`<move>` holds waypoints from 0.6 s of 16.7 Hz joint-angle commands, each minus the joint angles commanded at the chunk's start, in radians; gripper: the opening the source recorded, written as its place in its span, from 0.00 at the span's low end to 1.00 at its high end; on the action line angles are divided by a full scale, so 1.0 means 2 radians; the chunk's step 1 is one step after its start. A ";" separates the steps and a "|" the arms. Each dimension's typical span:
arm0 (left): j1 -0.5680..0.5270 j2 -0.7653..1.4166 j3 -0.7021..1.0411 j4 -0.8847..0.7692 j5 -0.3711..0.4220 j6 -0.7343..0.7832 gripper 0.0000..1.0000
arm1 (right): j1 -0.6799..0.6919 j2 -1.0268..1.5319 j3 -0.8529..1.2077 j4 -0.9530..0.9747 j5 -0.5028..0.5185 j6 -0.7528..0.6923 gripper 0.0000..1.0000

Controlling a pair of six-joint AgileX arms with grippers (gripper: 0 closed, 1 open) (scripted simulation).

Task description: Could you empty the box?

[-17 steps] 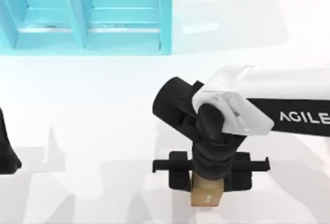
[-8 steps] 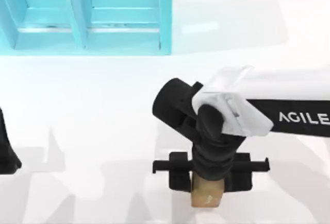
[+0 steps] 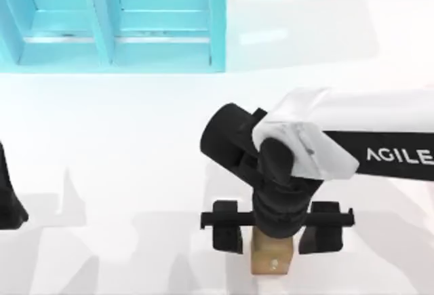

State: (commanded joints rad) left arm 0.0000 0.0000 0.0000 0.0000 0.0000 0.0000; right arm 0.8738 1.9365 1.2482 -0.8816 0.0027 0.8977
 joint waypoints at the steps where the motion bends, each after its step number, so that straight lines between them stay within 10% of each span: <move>1: 0.000 0.000 0.000 0.000 0.000 0.000 1.00 | 0.000 0.000 0.000 0.000 0.000 0.000 1.00; 10: 0.000 0.000 0.000 0.000 0.000 0.000 1.00 | 0.000 -0.002 0.008 -0.009 0.000 0.000 1.00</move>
State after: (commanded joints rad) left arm 0.0000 0.0000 0.0000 0.0000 0.0000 0.0000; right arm 0.8737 1.9315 1.2647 -0.8988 0.0029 0.8985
